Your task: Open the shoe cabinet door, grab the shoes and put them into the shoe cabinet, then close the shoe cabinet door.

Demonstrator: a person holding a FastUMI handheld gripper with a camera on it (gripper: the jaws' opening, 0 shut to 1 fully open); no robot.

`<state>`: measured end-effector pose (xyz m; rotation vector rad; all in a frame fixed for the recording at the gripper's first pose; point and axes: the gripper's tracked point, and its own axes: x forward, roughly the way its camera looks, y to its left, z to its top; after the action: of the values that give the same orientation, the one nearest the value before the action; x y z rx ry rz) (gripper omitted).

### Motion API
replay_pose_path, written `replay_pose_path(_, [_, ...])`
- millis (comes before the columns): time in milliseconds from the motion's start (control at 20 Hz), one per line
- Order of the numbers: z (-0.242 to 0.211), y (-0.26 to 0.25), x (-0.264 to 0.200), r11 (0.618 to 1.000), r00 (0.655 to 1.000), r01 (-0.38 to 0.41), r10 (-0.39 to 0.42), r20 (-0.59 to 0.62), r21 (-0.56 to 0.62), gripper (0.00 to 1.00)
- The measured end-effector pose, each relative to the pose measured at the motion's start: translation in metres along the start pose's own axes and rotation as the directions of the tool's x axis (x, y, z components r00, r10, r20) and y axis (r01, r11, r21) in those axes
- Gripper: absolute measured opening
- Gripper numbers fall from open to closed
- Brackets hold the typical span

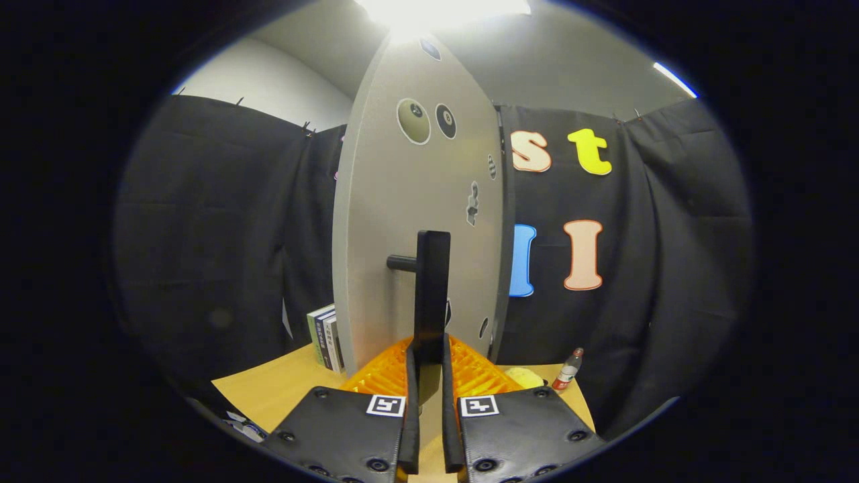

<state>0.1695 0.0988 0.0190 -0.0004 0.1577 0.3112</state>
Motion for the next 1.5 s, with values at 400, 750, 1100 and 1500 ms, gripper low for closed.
replay_pose_path(400, [-0.004, -0.067, -0.011, 0.972, 0.983, 0.185, -0.182, 0.036, -0.145, 0.15])
replay_pose_path(750, [-0.013, -0.101, -0.021, 0.967, 0.970, 0.237, -0.240, 0.023, 0.090, 0.07])
replay_pose_path(1100, [0.009, -0.096, -0.061, 0.936, 0.931, 0.349, -0.351, 0.098, 0.035, 0.36])
replay_pose_path(1500, [0.002, -0.030, -0.068, 0.967, 0.957, 0.249, -0.255, 0.136, 0.062, 0.99])
